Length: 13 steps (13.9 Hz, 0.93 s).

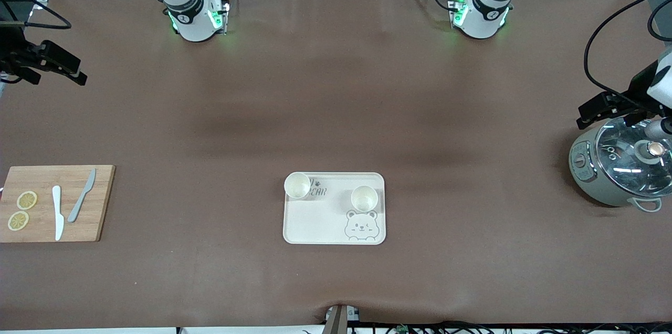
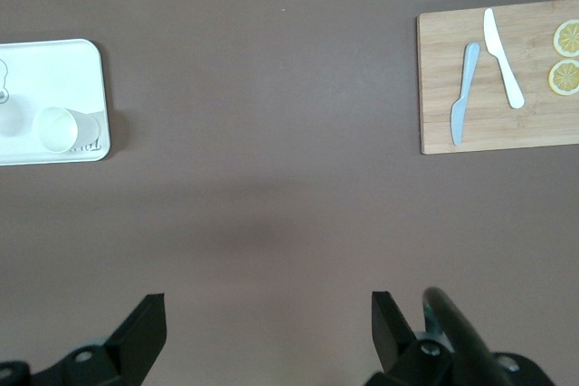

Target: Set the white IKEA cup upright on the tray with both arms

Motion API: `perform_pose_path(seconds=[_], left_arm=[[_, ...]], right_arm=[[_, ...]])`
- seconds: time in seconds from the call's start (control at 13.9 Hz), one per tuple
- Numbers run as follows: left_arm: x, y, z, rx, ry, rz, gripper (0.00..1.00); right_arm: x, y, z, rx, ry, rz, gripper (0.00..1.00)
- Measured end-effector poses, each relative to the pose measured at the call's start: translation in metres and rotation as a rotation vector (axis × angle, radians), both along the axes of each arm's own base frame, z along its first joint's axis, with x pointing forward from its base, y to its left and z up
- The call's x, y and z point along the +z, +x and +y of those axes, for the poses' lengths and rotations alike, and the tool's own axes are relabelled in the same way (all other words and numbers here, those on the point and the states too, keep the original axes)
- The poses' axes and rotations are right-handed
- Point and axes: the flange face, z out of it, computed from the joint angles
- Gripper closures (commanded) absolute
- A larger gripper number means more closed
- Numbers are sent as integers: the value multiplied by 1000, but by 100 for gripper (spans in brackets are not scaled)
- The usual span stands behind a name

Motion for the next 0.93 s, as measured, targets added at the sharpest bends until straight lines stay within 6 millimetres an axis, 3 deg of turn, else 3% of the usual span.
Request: perform_pose_path(seconds=[0.93], left_arm=[[4, -2, 0, 1, 1, 10, 0]], right_arm=[[-8, -2, 2, 18, -5, 50, 0]])
